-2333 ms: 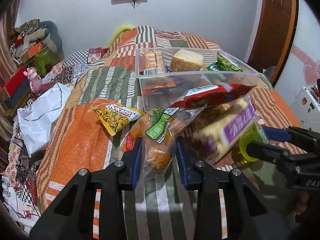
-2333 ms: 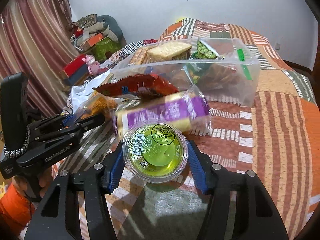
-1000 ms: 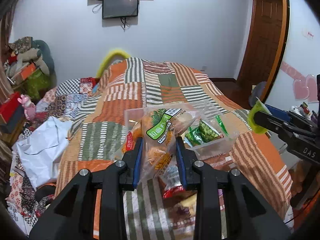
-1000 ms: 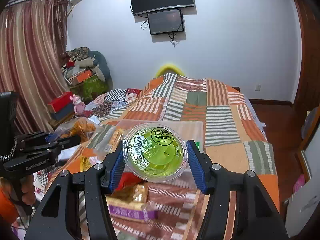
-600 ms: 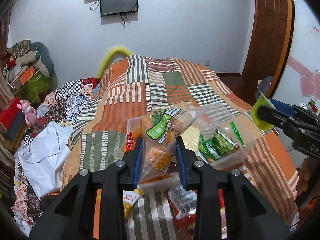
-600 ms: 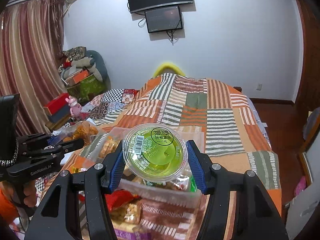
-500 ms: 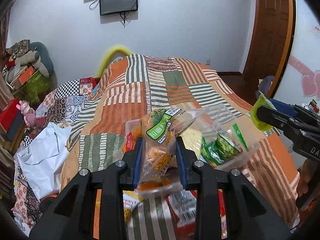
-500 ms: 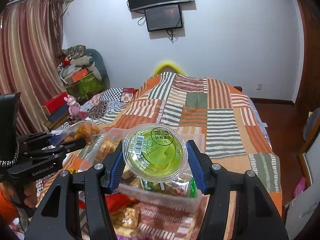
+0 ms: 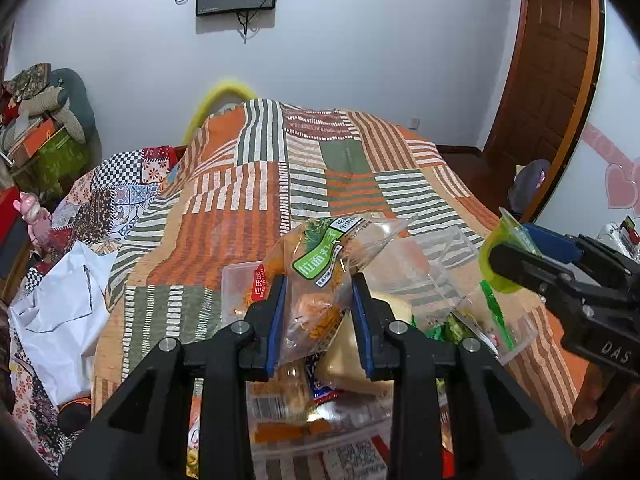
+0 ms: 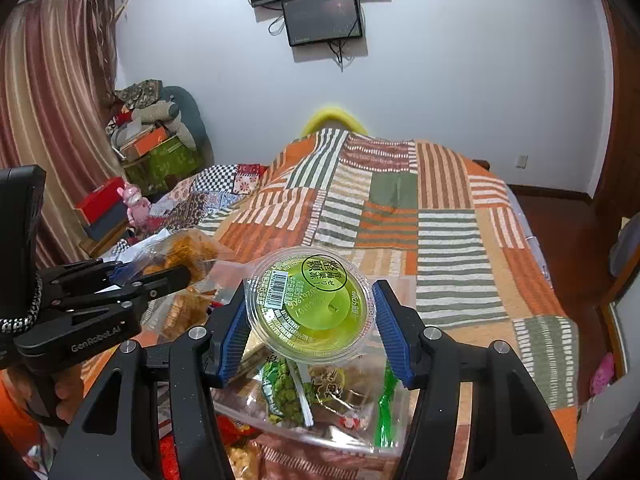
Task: Organize snacks
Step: 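Lift the snack bag and jelly cup and carry both over the clear box, then lower the snack bag and jelly cup into the box and open both tools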
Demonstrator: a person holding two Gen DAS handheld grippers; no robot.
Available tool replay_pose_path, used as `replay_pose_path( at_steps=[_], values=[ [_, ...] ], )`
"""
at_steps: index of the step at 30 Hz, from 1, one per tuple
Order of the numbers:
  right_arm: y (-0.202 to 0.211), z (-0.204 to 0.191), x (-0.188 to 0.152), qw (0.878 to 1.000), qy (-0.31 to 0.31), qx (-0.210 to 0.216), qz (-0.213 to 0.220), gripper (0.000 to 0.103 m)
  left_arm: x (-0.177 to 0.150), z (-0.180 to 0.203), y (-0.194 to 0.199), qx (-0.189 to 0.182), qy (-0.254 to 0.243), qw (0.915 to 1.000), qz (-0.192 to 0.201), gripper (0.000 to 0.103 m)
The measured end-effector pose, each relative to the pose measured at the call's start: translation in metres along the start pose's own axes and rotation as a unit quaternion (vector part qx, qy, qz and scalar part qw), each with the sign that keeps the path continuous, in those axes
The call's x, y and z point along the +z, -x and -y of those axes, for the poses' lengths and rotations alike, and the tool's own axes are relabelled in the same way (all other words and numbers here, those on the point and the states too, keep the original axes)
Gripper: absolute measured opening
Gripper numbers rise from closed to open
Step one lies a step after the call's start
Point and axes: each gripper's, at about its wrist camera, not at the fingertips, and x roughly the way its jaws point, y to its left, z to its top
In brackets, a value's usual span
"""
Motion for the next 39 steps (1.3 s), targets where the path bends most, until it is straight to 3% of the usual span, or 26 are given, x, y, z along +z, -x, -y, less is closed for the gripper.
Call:
replay_pose_path(
  at_steps=[17,21,26,33,39],
  values=[
    [-0.049,0.006,-0.010,0.998,-0.011,0.000,-0.058,0.055,-0.006,-0.004,-0.033,-0.003,0.022,0.9994,-0.025,0.031],
    [-0.057,0.004,-0.015,0.997,-0.007,0.002,-0.074,0.055,-0.012,-0.002,-0.032,-0.021,0.028,0.9984,-0.045,0.041],
    [-0.060,0.005,-0.020,0.996,-0.005,0.002,-0.089,0.057,-0.020,0.006,-0.024,-0.015,0.012,0.9991,-0.038,0.052],
    [-0.055,0.013,-0.020,0.995,-0.020,0.002,-0.098,0.059,-0.020,0.008,-0.006,-0.023,0.007,0.9994,-0.024,0.057],
    [-0.036,0.014,-0.015,0.997,-0.026,-0.002,-0.075,0.076,-0.020,0.009,0.026,-0.026,0.001,0.9997,0.000,0.064]
  ],
)
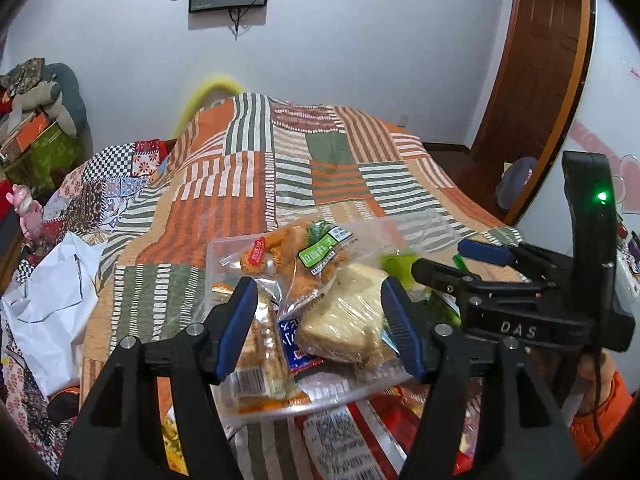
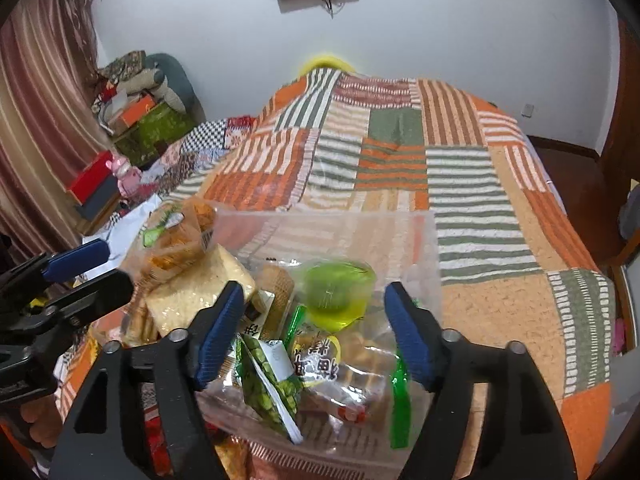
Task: Organize snacks
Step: 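Lower the snack bag and jelly cup into the box and open both tools, then grasp the yellow Kakao snack bag with the left tool while the right approaches the purple coconut roll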
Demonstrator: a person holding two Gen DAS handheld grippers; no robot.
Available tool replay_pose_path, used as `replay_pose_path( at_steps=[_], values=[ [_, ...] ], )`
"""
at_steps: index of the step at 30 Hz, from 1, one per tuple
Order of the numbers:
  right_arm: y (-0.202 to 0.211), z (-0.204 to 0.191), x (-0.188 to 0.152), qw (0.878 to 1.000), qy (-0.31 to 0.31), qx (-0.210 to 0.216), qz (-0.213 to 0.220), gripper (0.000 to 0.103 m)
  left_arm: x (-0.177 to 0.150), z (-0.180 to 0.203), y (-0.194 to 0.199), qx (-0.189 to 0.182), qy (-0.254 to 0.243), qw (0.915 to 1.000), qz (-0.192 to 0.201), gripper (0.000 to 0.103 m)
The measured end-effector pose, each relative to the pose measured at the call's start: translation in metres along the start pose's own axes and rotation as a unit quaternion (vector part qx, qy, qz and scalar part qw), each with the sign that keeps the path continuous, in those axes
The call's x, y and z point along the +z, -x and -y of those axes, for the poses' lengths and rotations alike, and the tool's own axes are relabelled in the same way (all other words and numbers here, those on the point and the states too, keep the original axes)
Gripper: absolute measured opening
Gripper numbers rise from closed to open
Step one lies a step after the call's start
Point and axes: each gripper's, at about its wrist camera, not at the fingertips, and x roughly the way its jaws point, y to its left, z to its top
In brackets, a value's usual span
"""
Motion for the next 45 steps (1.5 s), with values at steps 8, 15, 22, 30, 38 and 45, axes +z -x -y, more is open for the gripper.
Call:
replay_pose_path(
  at_steps=[8,15,22,30,38,45],
  values=[
    [0.038,-0.009,-0.005,0.999,0.012,0.005,0.029,0.077,-0.012,-0.010,0.035,0.015,0.001,0.9998,0.013,0.065],
    [0.065,-0.021,-0.022,0.999,0.020,0.027,0.043,0.077,-0.034,-0.029,0.054,0.037,0.005,0.9993,0.010,0.067],
    [0.074,-0.027,-0.049,0.999,0.019,0.036,0.035,0.077,-0.063,-0.052,0.059,0.053,0.011,0.9985,-0.009,0.069],
    [0.071,-0.035,-0.092,0.999,0.024,0.008,0.020,0.077,-0.099,-0.074,0.043,0.070,0.002,0.9966,-0.043,0.069],
    [0.049,-0.045,-0.120,0.999,-0.008,0.024,-0.027,0.077,-0.108,-0.097,0.005,0.061,0.021,0.9955,-0.070,0.069],
    [0.035,-0.059,-0.122,0.998,-0.005,0.034,-0.043,0.097,-0.107,-0.112,-0.028,0.045,0.040,0.9933,-0.099,0.069]
  ],
)
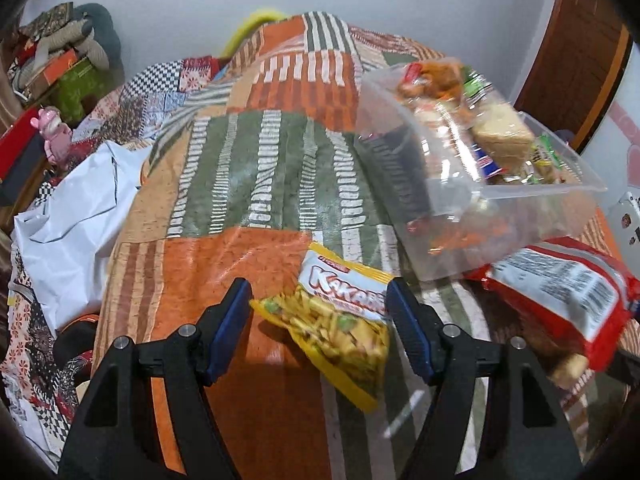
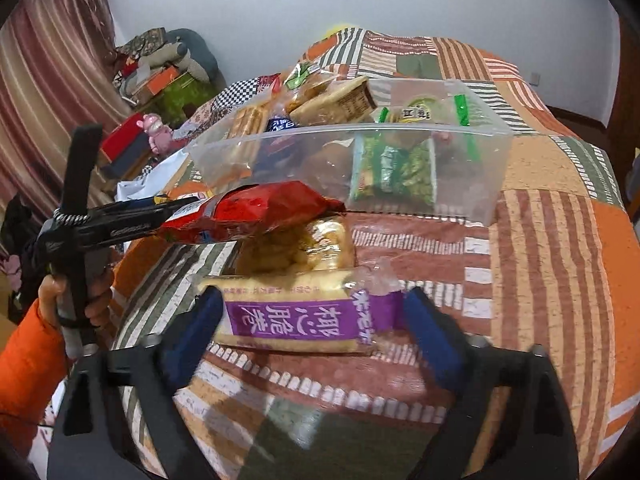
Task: Organize snacks
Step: 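Grasp the yellow Kakao snack bag with the left tool while the right approaches the purple coconut roll, then grasp the purple-labelled coconut roll with the right tool while the left lifts the Kakao bag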
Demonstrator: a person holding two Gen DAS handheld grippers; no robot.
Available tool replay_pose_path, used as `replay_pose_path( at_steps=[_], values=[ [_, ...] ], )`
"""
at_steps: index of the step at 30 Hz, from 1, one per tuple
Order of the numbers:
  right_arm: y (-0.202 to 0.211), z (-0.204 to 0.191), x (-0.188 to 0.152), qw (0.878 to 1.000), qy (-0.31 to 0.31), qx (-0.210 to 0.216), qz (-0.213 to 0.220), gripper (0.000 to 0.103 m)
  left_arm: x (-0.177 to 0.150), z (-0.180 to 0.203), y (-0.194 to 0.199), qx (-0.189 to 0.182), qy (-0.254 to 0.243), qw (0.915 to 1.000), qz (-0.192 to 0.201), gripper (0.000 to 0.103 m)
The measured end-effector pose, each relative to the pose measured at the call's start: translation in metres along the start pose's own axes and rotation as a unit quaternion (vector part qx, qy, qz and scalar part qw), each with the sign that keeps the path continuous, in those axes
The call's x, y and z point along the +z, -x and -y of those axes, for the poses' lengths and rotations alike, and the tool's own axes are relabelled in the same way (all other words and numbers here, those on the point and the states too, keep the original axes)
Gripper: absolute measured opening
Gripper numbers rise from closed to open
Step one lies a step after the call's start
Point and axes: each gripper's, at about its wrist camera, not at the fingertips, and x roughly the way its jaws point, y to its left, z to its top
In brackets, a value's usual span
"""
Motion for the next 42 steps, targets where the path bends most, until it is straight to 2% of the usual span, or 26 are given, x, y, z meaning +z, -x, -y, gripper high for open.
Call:
replay_pose_path(
  at_steps=[3,6,7,8,9,11,13,20,22,25,26,28,30,31,36,39,42],
  values=[
    [-0.001,-0.003,-0.001,1.000,-0.003,0.000,0.001,0.103,0.001,-0.002,-0.008,-0.012,0.011,0.9998,-0.008,0.070],
    [-0.006,-0.009,-0.001,1.000,-0.002,-0.003,-0.004,0.103,0.002,-0.002,-0.012,-0.013,0.019,0.9997,-0.007,0.069],
    [-0.007,-0.010,0.000,1.000,-0.001,-0.007,-0.003,0.103,0.001,0.000,-0.012,-0.011,0.016,0.9998,-0.005,0.067],
    [-0.009,-0.013,0.000,1.000,0.001,-0.011,-0.004,0.103,0.000,0.003,-0.012,-0.008,0.010,0.9999,-0.002,0.058],
    [-0.010,-0.016,0.000,1.000,0.006,-0.015,-0.007,0.103,0.000,0.005,-0.013,-0.005,0.004,1.0000,-0.002,0.053],
    [-0.013,-0.022,0.000,1.000,0.014,-0.026,-0.010,0.103,-0.001,0.008,-0.011,0.012,-0.005,0.9999,0.000,0.047],
    [-0.014,-0.027,-0.001,0.999,0.023,-0.038,-0.010,0.103,-0.004,0.009,-0.007,0.011,-0.003,0.9999,0.001,0.043],
    [-0.011,-0.027,-0.007,0.997,0.056,-0.039,-0.020,0.103,-0.023,0.002,0.015,-0.001,0.012,0.9999,-0.006,0.040],
    [-0.010,-0.021,-0.009,0.998,0.048,-0.040,-0.028,0.103,-0.032,0.005,0.026,-0.003,0.008,0.9999,-0.006,0.039],
    [0.002,-0.003,-0.014,1.000,0.009,-0.017,-0.025,0.101,-0.042,0.010,0.039,-0.013,0.005,0.9999,-0.003,0.037],
    [0.008,0.002,-0.015,1.000,-0.002,-0.007,-0.018,0.099,-0.046,0.012,0.044,-0.022,0.006,0.9997,-0.003,0.035],
    [0.016,0.007,-0.019,1.000,-0.008,0.005,-0.015,0.085,-0.051,0.018,0.051,-0.034,0.003,0.9994,-0.002,0.034],
    [0.018,0.009,-0.021,0.999,-0.012,0.024,-0.027,0.061,-0.053,0.026,0.054,-0.044,-0.004,0.9990,-0.002,0.034],
    [0.018,0.009,-0.024,0.999,-0.013,0.034,-0.035,0.058,-0.054,0.032,0.055,-0.047,-0.009,0.9988,-0.003,0.034],
    [0.017,0.004,-0.030,0.998,-0.010,0.042,-0.040,0.056,-0.055,0.057,0.053,-0.079,-0.026,0.9964,-0.017,0.034],
    [0.016,0.007,-0.027,0.996,-0.027,0.073,-0.043,0.056,-0.055,0.070,0.051,-0.099,-0.033,0.9943,-0.022,0.034],
    [0.015,0.010,-0.023,0.995,-0.038,0.079,-0.041,0.056,-0.058,0.081,0.051,-0.115,-0.038,0.9922,-0.028,0.034]
  ],
)
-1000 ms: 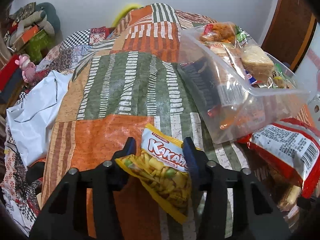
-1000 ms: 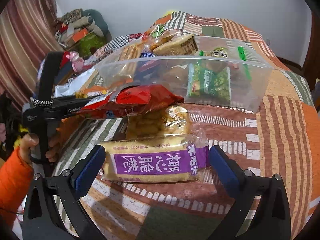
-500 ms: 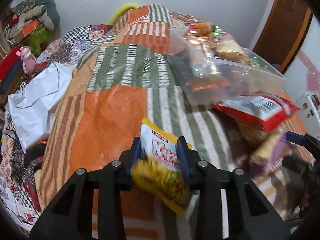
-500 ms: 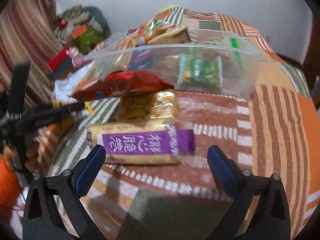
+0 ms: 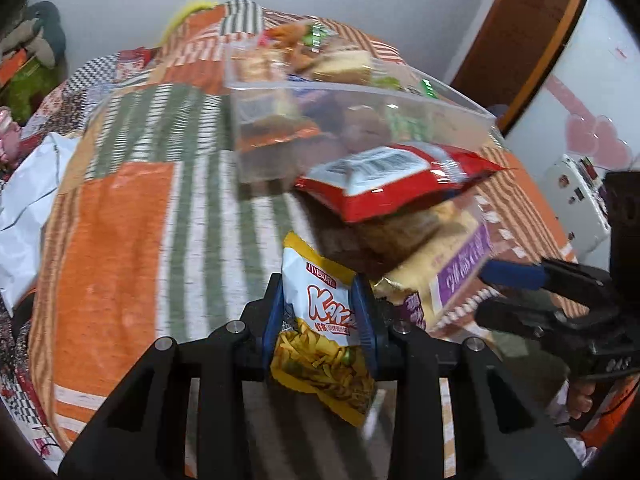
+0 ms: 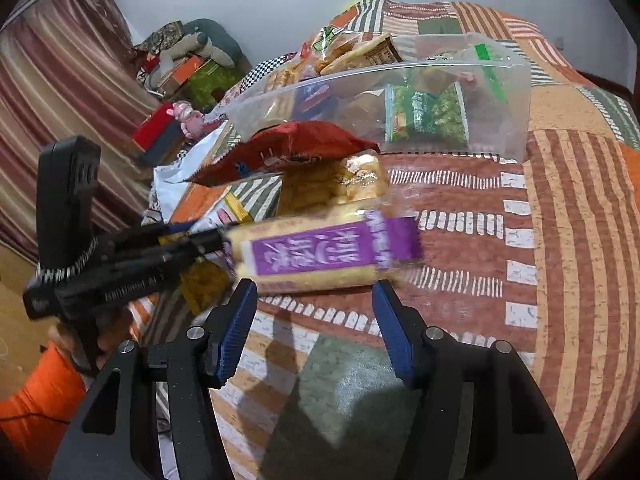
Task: Organize snacks
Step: 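Grasp the purple-labelled coconut roll with the right tool while the left lifts the Kakao bag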
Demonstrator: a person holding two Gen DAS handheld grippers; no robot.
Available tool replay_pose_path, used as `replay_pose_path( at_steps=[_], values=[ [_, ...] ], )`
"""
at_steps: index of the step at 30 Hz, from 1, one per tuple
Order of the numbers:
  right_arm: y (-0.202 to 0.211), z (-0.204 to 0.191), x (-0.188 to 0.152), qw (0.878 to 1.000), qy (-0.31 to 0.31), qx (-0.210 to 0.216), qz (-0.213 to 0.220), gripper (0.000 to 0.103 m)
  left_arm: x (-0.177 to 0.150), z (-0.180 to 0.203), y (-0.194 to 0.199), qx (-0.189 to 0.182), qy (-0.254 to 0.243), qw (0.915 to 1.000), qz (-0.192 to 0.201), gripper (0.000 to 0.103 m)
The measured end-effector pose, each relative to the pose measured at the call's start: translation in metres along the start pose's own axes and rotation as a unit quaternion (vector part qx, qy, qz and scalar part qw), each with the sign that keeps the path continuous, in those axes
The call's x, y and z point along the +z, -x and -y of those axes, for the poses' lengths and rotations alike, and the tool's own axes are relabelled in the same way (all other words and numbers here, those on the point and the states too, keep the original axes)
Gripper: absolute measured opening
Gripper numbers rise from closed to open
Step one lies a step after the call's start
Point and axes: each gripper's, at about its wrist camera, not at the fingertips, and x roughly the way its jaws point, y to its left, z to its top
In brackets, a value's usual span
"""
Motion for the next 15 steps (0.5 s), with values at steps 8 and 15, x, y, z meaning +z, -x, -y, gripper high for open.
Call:
replay_pose_path(
  at_steps=[8,15],
  values=[
    [0.002,0.013,0.012,0.999,-0.046,-0.009,0.025,0.068,-0.013,0.030,0.003,-0.035,-0.024,0.9991,-0.007,0.034],
    [-0.013,0.000,0.021,0.997,-0.037,-0.064,0.022,0.083,-0.019,0.029,0.007,-0.027,-0.032,0.9991,-0.005,0.034]
  ],
)
